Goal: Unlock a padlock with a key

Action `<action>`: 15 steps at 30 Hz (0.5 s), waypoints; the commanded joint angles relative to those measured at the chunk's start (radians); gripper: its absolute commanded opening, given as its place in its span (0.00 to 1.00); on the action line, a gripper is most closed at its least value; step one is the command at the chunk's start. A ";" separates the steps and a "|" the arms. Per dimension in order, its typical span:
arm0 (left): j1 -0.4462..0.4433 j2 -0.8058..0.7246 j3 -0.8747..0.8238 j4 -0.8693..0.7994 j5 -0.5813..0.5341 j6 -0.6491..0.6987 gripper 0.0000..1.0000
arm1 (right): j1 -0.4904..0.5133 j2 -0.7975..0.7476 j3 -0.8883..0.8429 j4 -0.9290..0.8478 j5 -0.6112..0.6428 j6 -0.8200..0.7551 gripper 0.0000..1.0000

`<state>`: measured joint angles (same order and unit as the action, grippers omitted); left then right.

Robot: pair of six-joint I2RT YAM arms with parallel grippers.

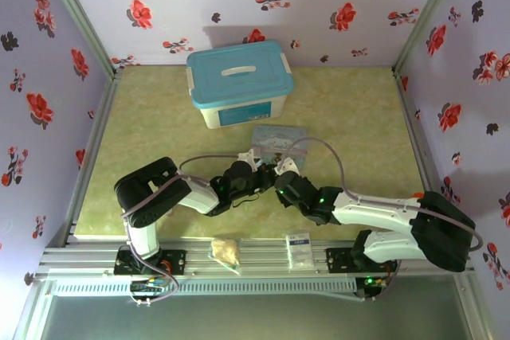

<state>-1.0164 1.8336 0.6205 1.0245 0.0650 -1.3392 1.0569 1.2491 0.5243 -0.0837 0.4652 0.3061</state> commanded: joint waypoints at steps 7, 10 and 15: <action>-0.003 -0.011 -0.010 0.081 0.022 -0.025 0.00 | 0.026 0.064 0.020 0.089 0.150 -0.028 0.09; -0.002 -0.020 -0.025 0.081 0.016 -0.026 0.00 | 0.002 0.046 -0.015 0.158 0.053 -0.028 0.06; 0.002 -0.025 -0.033 0.084 0.029 -0.021 0.00 | -0.129 -0.017 -0.119 0.345 -0.286 0.015 0.03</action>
<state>-1.0115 1.8332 0.5953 1.0374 0.0597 -1.3563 1.0000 1.2724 0.4541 0.0887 0.3561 0.2741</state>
